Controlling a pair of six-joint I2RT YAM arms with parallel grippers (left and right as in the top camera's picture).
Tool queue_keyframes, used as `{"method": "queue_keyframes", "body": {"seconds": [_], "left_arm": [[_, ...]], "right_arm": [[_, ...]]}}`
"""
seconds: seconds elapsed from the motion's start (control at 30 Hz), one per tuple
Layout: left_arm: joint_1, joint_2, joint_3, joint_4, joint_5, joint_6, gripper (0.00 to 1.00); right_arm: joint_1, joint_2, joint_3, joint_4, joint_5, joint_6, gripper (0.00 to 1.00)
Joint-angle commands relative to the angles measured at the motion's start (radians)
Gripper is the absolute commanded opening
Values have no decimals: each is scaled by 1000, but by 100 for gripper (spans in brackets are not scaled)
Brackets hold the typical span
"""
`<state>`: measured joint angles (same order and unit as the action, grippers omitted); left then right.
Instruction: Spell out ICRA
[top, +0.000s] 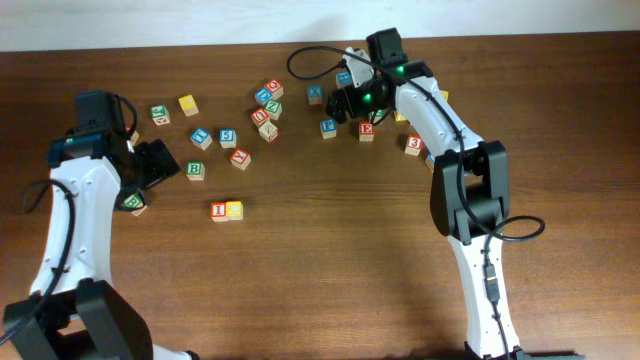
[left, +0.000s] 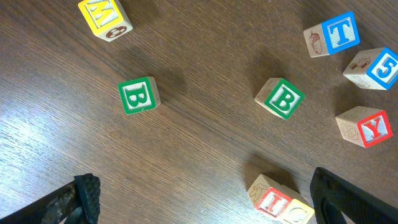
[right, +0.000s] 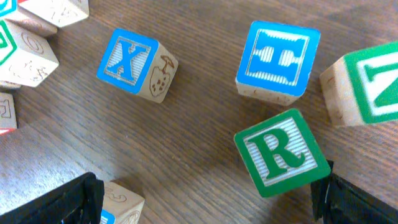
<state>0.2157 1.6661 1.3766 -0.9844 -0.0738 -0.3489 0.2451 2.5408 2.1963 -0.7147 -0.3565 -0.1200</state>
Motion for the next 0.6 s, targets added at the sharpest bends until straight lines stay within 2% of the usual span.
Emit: {"method": "queue_keyframes", "body": {"seconds": [0.0,0.3,0.57], "left_arm": [[3,-3,2,-1,7,-6,99],[3,-3,2,-1,7,-6,99],[3,-3,2,-1,7,-6,99]], "right_arm": [[10,7,14,1,-13,-14,98],[10,7,14,98,28,-67,98],[16,7,14,69,27,-67,99]]}}
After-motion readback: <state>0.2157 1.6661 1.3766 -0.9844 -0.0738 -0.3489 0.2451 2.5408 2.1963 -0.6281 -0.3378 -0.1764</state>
